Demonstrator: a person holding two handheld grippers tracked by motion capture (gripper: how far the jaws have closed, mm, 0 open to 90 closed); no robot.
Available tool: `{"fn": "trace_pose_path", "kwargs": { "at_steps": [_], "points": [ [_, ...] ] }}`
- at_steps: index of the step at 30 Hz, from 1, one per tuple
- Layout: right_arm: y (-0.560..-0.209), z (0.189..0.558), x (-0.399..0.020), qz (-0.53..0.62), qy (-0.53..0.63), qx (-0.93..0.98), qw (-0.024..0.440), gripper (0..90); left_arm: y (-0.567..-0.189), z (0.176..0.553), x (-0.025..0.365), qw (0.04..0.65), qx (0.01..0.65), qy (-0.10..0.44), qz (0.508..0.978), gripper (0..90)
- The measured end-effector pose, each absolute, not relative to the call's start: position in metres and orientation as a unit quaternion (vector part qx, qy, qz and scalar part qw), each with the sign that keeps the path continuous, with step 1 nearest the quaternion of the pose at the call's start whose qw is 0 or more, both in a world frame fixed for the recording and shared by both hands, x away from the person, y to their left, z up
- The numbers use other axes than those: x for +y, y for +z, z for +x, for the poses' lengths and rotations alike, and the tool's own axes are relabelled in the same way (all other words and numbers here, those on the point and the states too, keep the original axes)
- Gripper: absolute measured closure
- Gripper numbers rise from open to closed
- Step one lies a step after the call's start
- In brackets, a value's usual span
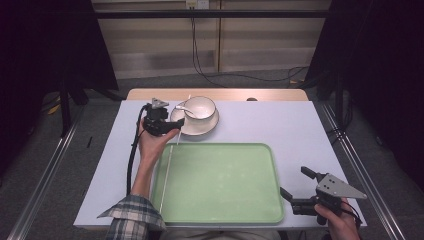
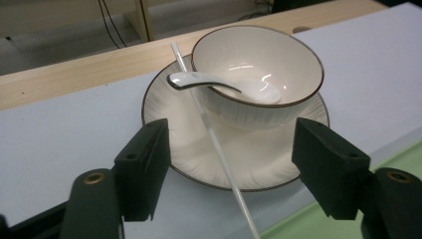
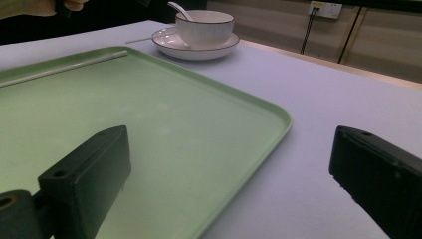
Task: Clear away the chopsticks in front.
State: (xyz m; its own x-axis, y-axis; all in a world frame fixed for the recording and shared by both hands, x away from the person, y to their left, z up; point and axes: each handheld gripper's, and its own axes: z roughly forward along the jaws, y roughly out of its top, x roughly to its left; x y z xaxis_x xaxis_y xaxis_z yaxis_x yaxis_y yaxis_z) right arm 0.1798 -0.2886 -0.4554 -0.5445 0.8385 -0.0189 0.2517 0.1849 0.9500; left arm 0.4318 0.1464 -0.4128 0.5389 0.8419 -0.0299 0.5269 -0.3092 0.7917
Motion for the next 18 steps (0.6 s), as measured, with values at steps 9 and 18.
{"fn": "trace_pose_path", "kwargs": {
  "at_steps": [9,18],
  "points": [
    [-0.455,0.180,-0.289,0.381,0.511,0.715,0.287,2.2,-0.433,0.456,0.138,0.363,0.448,0.189,0.795,47.5],
    [-0.456,0.180,-0.288,0.381,0.512,0.716,0.283,2.2,-0.445,0.470,0.127,0.335,0.450,0.189,0.806,54.9]
  ]
}}
